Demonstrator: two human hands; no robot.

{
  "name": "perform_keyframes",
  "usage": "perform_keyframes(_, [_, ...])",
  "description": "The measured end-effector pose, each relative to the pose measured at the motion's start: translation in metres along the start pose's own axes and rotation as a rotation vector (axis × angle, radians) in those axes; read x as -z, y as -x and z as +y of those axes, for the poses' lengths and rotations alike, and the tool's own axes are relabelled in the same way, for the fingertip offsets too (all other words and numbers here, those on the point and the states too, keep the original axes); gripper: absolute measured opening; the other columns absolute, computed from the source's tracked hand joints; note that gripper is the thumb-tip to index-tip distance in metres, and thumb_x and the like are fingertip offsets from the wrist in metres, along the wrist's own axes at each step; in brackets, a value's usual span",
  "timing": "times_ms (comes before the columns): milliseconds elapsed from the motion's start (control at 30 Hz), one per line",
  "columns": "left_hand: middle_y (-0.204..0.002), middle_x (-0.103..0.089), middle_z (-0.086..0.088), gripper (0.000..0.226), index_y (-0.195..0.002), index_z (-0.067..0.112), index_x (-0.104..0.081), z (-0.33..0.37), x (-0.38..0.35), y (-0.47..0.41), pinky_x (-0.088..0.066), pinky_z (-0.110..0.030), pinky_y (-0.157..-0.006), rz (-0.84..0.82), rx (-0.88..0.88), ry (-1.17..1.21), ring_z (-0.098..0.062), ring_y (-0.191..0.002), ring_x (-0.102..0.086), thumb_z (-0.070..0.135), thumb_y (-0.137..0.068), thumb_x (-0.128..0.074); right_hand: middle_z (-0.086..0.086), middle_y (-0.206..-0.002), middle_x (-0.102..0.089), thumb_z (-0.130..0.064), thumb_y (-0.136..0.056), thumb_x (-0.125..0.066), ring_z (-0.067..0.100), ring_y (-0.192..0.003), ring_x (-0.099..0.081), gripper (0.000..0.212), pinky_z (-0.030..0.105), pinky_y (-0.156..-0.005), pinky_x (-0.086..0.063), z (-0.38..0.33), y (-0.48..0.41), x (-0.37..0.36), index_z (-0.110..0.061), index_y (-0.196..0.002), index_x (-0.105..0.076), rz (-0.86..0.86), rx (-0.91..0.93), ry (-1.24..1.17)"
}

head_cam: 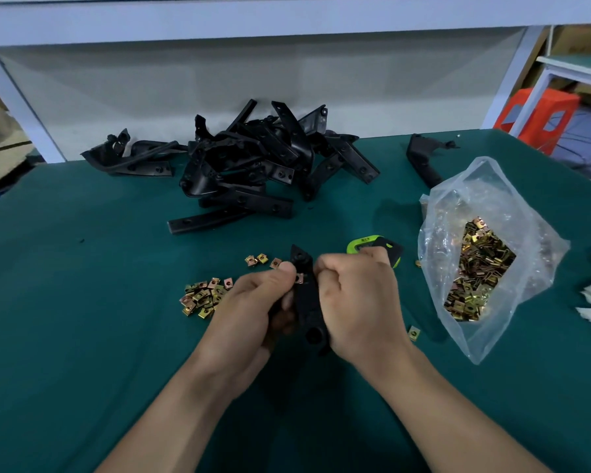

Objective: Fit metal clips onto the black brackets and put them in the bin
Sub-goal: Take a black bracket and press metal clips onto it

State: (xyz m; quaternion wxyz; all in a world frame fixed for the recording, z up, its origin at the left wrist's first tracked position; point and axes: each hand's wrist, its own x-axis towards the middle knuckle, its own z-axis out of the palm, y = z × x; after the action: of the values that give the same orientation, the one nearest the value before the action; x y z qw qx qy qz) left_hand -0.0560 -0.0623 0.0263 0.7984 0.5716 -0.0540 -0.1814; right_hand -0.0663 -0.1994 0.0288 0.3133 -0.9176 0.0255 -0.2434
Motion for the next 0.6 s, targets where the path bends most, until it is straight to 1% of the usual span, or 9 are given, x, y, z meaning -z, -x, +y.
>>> perform_keyframes(67, [-0.055,-0.039,0.001,0.051,-0.048,0.021,-0.045,0.004,0.001,-0.002,-0.036,-0.023,-0.049,-0.029,-0.032,-0.073,-0.012,-0.05,-0.038,0.037,-0.09,-0.069,-0.009,-0.047,-0.042,-0.018,-0.082,-0.034,0.015,-0.081,-0.025,0.035,0.021,-0.077,-0.023,0.003,-0.002,0.002,-0.028,-0.05,-0.04,-0.008,0.006,-0.006])
perform_keyframes(133, [-0.056,-0.036,0.0,0.047,-0.048,0.021,-0.043,0.008,0.003,-0.004,-0.029,-0.026,-0.05,-0.036,-0.055,-0.13,-0.013,-0.052,-0.033,0.036,-0.088,-0.062,-0.009,-0.045,-0.042,-0.017,-0.081,-0.035,0.016,-0.081,-0.029,0.035,0.02,-0.071,-0.023,0.005,-0.004,0.002,-0.028,-0.048,-0.039,-0.002,0.003,-0.023])
perform_keyframes(200, [-0.057,-0.032,-0.001,0.046,-0.048,0.021,-0.041,0.01,0.003,-0.005,-0.027,-0.028,-0.051,-0.024,-0.071,-0.179,-0.014,-0.052,-0.03,0.035,-0.088,-0.06,-0.008,-0.043,-0.043,-0.012,-0.082,-0.04,0.021,-0.078,-0.035,0.042,0.019,-0.062,-0.024,0.006,-0.005,0.001,-0.027,-0.044,-0.036,-0.011,-0.008,-0.069])
perform_keyframes(233, [-0.058,-0.03,-0.001,0.047,-0.048,0.022,-0.039,0.011,0.003,-0.006,-0.026,-0.029,-0.052,-0.007,-0.083,-0.214,-0.014,-0.053,-0.028,0.035,-0.088,-0.06,-0.012,-0.045,-0.046,-0.008,-0.084,-0.044,0.024,-0.076,-0.036,0.046,0.019,-0.06,-0.024,0.006,-0.005,0.0,-0.027,-0.043,-0.035,-0.02,-0.015,-0.085])
perform_keyframes(300, [-0.058,-0.026,0.0,0.047,-0.049,0.023,-0.036,0.01,0.001,-0.005,-0.022,-0.031,-0.052,0.024,-0.111,-0.26,-0.014,-0.053,-0.024,0.035,-0.087,-0.06,-0.009,-0.043,-0.044,-0.003,-0.086,-0.047,0.024,-0.079,-0.036,0.047,0.02,-0.062,-0.023,0.005,-0.004,-0.002,-0.026,-0.045,-0.038,-0.023,-0.03,-0.066])
perform_keyframes(367, [-0.057,-0.024,0.003,0.047,-0.048,0.024,-0.033,0.012,0.001,-0.004,-0.018,-0.032,-0.053,0.036,-0.136,-0.291,-0.013,-0.052,-0.022,0.034,-0.086,-0.059,-0.008,-0.043,-0.041,-0.008,-0.086,-0.042,0.018,-0.082,-0.032,0.042,0.021,-0.07,-0.021,0.003,-0.005,-0.002,-0.027,-0.048,-0.041,-0.018,-0.014,-0.031])
perform_keyframes(467, [-0.055,-0.022,0.008,0.048,-0.049,0.026,-0.029,0.016,0.011,-0.004,-0.018,-0.02,-0.047,-0.026,-0.153,-0.456,-0.01,-0.049,-0.019,0.033,-0.088,-0.057,-0.007,-0.046,-0.046,-0.013,-0.082,-0.035,0.018,-0.081,-0.031,0.037,0.021,-0.076,-0.02,0.001,-0.007,-0.002,-0.029,-0.049,-0.039,-0.067,0.051,-0.004])
perform_keyframes(533, [-0.052,-0.023,0.01,0.047,-0.047,0.027,-0.033,0.019,0.02,-0.004,-0.022,-0.017,-0.043,-0.088,-0.096,-0.369,-0.007,-0.045,-0.018,0.033,-0.083,-0.063,-0.008,-0.045,-0.042,-0.011,-0.081,-0.038,0.018,-0.077,-0.031,0.034,0.02,-0.073,-0.019,-0.003,-0.008,-0.002,-0.021,-0.049,-0.046,-0.06,0.102,-0.012])
perform_keyframes(600, [-0.047,-0.024,0.01,0.041,-0.045,0.025,-0.041,0.02,0.025,-0.003,-0.026,-0.016,-0.041,-0.162,-0.018,-0.188,-0.005,-0.041,-0.019,0.035,-0.075,-0.068,-0.004,-0.043,-0.035,-0.01,-0.078,-0.042,0.025,-0.071,-0.036,0.028,0.022,-0.067,-0.019,-0.006,-0.011,-0.003,-0.011,-0.051,-0.05,-0.075,0.121,-0.036])
